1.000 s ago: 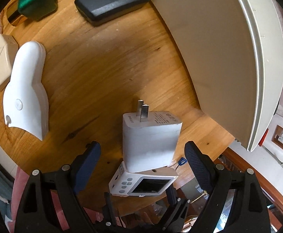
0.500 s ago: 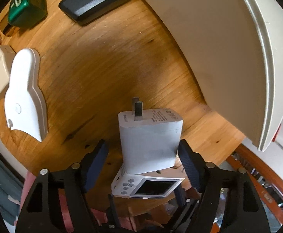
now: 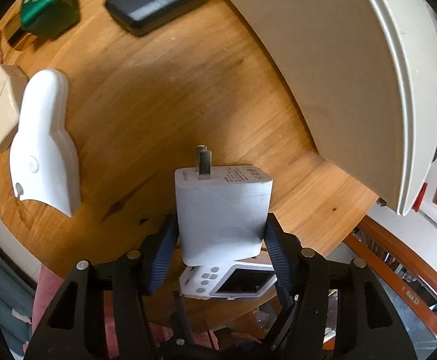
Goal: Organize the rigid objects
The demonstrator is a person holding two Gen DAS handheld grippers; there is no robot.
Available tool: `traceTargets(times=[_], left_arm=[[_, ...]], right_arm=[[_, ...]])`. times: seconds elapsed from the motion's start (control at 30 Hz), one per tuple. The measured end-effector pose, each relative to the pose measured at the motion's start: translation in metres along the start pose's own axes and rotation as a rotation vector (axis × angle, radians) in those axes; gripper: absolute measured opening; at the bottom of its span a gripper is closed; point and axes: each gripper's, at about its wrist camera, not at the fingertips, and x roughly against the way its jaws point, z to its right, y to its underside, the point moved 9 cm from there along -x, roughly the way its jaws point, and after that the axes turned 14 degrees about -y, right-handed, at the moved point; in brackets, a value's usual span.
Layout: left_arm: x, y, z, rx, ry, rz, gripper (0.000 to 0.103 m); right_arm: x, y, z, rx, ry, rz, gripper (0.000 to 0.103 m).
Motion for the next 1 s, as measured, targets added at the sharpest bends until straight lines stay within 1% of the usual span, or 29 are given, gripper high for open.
traceTargets(times=[0.23,0.37,0.43,0.5,0.53,0.57,0.6,0.63,0.7,0.8,0.83,0.9,0.97,1.0], left_arm=[[0.026,0.001,-0.019,-0.012,0.023,0.056,0.06],[0.052,0.001,-0.025,-0.049,0.039,0.118,0.058],[0.063,0.002,-0.03,-0.071,0.043,0.141,0.058],[0.073,0.005,-0.033,-0.089,0.055,0.165,0.058],[0.076,0.007,-0.033,-0.095,0.061,0.171,0.058],[0.08,0.007,-0.035,-0.101,0.067,0.177,0.058],[0.084,0.007,-0.036,-0.11,0.07,0.186,0.058],[0.085,0.01,-0.034,-0.118,0.072,0.194,0.058],[0.091,0.012,-0.037,-0.131,0.073,0.209,0.058],[0.096,0.019,-0.04,-0.141,0.082,0.225,0.058],[0.095,0.023,-0.035,-0.144,0.085,0.233,0.058],[0.1,0.027,-0.04,-0.153,0.091,0.253,0.058],[0.103,0.029,-0.043,-0.159,0.097,0.272,0.058],[0.103,0.03,-0.044,-0.16,0.103,0.277,0.058]], right_arm=[[-0.006,-0.001,-0.005,0.036,0.05,-0.046,0.102],[-0.008,-0.001,-0.005,0.05,0.085,-0.075,0.099],[-0.007,-0.001,-0.006,0.048,0.095,-0.075,0.092],[-0.005,-0.001,-0.007,0.04,0.096,-0.081,0.088],[-0.003,-0.002,-0.007,0.038,0.101,-0.076,0.08],[0.0,-0.004,-0.007,0.03,0.1,-0.069,0.075],[0.001,-0.005,-0.006,0.027,0.101,-0.066,0.064],[0.003,-0.006,-0.005,0.024,0.1,-0.066,0.056],[0.005,-0.007,-0.003,0.023,0.099,-0.071,0.052],[0.006,-0.009,-0.002,0.014,0.097,-0.089,0.051],[0.006,-0.012,0.001,0.003,0.094,-0.095,0.051],[0.005,-0.013,0.0,-0.034,0.071,-0.096,0.051],[0.005,-0.017,0.001,-0.066,0.052,-0.095,0.054],[0.005,-0.019,0.002,-0.074,0.045,-0.096,0.057]])
